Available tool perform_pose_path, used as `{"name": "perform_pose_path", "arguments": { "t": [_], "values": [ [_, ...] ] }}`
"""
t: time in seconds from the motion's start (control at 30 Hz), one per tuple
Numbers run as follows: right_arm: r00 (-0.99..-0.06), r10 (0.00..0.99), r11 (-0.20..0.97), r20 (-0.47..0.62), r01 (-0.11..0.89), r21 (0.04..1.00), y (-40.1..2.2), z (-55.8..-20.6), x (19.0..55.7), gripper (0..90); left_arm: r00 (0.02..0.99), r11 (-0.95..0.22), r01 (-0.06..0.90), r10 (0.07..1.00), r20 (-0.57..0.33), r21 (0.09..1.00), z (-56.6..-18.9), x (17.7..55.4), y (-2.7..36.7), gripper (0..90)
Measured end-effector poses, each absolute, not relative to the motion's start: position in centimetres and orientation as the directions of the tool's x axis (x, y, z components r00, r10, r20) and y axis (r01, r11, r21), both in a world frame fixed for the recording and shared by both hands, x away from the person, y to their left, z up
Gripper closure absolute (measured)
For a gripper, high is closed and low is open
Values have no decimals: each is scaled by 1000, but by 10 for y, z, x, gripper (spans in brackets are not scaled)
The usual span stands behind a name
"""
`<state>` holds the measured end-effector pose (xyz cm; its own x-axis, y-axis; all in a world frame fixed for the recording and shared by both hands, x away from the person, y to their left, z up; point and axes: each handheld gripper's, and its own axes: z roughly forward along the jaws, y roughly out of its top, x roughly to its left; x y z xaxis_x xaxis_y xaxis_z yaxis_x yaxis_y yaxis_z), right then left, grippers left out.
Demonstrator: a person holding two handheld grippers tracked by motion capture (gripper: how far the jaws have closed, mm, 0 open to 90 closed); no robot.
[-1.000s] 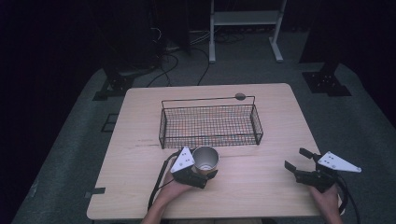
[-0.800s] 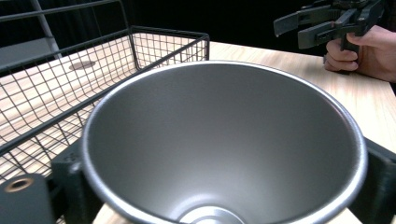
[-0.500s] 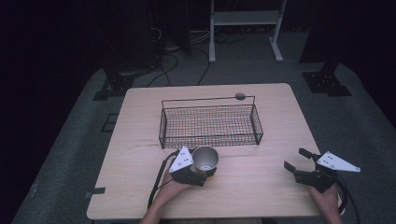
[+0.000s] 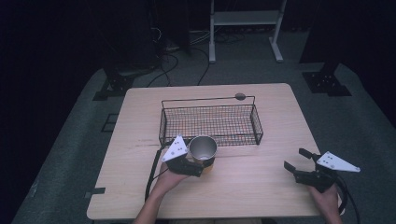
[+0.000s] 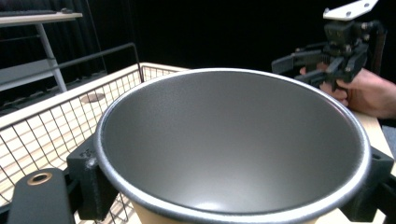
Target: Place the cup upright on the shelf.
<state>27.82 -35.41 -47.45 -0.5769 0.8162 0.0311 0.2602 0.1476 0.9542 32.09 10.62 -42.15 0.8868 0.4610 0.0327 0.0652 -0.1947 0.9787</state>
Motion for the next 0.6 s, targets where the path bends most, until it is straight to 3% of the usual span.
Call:
{"name": "perform_pose_path", "arguments": {
  "t": [0.6],
  "values": [
    [-577,815,133,44,261,956,-357,-474,279,139,898,-198,35,437,56,980,-388,343,107,123]
  ]
}}
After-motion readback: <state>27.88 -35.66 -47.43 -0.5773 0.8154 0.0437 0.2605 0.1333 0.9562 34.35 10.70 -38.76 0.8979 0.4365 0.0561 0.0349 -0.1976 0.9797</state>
